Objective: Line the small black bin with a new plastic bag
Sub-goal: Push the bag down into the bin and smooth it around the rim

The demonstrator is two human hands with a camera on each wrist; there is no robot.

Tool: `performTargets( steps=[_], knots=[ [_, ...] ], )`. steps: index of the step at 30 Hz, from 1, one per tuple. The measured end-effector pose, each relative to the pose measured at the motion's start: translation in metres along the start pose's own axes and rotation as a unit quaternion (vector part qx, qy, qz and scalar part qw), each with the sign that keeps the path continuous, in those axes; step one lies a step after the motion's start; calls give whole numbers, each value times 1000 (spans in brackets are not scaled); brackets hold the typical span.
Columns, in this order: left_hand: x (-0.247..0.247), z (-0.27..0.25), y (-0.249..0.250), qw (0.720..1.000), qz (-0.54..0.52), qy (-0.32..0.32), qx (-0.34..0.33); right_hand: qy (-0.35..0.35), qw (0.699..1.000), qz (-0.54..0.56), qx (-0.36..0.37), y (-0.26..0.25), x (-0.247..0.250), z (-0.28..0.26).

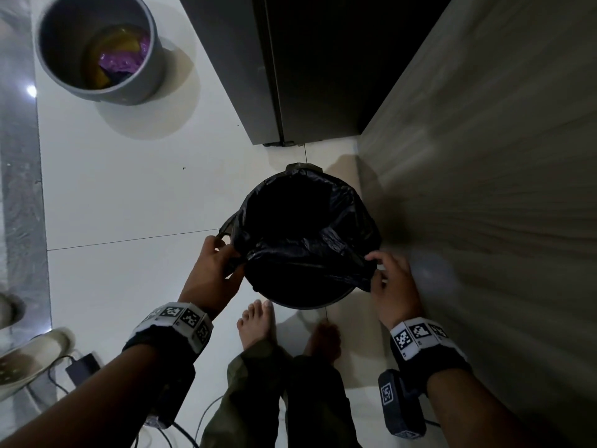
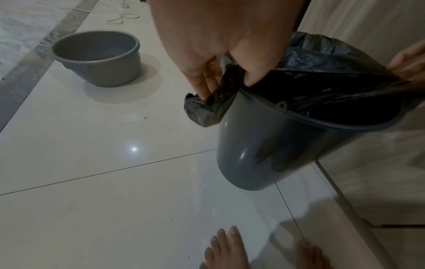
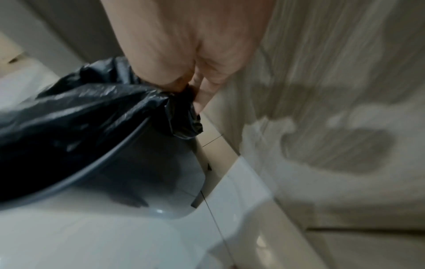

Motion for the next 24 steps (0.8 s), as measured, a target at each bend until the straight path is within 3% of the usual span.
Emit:
performTargets(
  steps=[6, 14, 17, 24],
  knots=[
    [-6, -8, 4, 1000, 15, -1, 22, -78, 994, -70, 23, -1, -19, -11],
    [-1, -22, 4, 999, -46, -8, 3, -1, 998, -28, 60, -2, -8, -21],
    [-3, -27, 11, 999, -45, -16, -11, 25, 988, -123, 85, -5, -2, -29],
    [-20, -34, 5, 995, -68, -79, 8, -127, 971, -198, 45, -8, -29, -40]
  ],
)
Point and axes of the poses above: each hand's wrist, its own z-axis towards the middle knuckle, its own x-axis out of the back of the hand, y = z × x, the point moved 10 cm from there along z, towards the middle knuckle, and after that the axes turned 4 degrees about -y, right-handed, at the moved point
